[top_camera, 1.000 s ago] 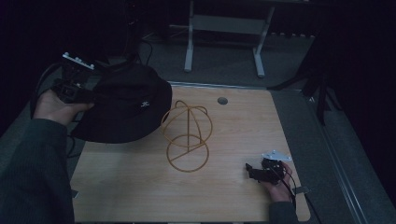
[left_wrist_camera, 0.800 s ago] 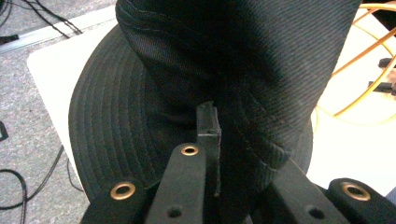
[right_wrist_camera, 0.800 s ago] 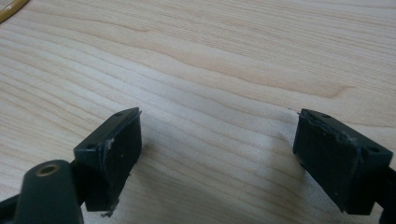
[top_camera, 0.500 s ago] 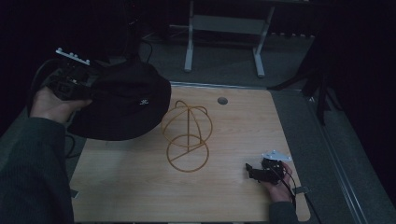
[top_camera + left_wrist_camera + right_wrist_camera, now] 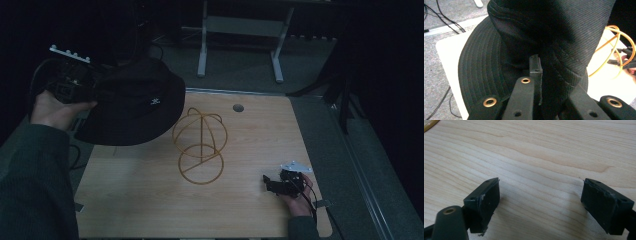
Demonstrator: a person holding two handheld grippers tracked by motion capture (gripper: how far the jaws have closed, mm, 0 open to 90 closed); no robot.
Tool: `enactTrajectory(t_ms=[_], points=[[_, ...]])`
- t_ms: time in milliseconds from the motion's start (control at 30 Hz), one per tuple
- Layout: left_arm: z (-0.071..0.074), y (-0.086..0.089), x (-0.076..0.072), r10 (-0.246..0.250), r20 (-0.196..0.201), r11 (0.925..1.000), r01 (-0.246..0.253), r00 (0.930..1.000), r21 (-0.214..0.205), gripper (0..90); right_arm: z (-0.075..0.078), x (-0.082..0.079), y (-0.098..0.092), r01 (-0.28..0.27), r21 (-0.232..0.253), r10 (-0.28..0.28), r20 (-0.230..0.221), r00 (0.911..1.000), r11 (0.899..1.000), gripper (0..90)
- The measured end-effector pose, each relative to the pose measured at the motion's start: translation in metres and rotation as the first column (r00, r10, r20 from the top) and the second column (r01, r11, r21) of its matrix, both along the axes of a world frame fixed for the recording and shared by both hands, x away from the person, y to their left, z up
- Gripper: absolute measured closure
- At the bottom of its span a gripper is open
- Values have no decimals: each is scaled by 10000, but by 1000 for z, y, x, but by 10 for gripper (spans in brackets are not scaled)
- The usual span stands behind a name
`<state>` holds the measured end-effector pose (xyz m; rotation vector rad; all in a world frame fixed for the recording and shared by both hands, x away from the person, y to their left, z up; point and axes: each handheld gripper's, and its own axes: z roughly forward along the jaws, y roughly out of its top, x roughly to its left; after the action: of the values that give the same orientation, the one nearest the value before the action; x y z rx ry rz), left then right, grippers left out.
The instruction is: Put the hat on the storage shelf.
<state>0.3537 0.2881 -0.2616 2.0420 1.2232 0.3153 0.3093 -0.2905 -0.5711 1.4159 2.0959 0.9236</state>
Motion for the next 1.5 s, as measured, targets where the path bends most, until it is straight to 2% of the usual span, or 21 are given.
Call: enactTrajectory(t_ms=[133, 467, 600, 833, 967, 1167, 1300, 1500], points=[[2, -1, 0, -17, 73, 10000, 18, 10000, -97, 883, 0, 0, 0, 1, 3, -1, -1, 10000, 10000, 152], [3, -8, 4, -464, 84, 9963, 469, 9989, -721, 883, 0, 0, 0, -5, -2, 5, 4, 10000, 10000, 152], [3, -7, 4, -499, 90, 9952, 505, 9987, -837, 882, 0, 0, 0, -6, -8, 6, 12, 10000, 10000, 152], [7, -4, 2, -743, 293, 9862, 778, 9968, -1464, 882, 0, 0, 0, -15, -22, 15, 17, 10000, 10000, 152], [8, -7, 1, -907, 320, 9821, 947, 9954, -1626, 882, 0, 0, 0, -13, -21, 13, 16, 10000, 10000, 152], [8, -13, 0, -1311, 386, 9720, 1361, 9906, -1914, 882, 0, 0, 0, -12, -20, 12, 18, 10000, 10000, 152], [8, -20, 0, -1640, 351, 9672, 1677, 9858, -1908, 882, 0, 0, 0, -13, -22, 13, 18, 10000, 10000, 152], [8, -33, -2, -2315, 356, 9515, 2339, 9722, -1998, 881, 0, 0, 0, -12, -21, 12, 14, 10000, 10000, 152]])
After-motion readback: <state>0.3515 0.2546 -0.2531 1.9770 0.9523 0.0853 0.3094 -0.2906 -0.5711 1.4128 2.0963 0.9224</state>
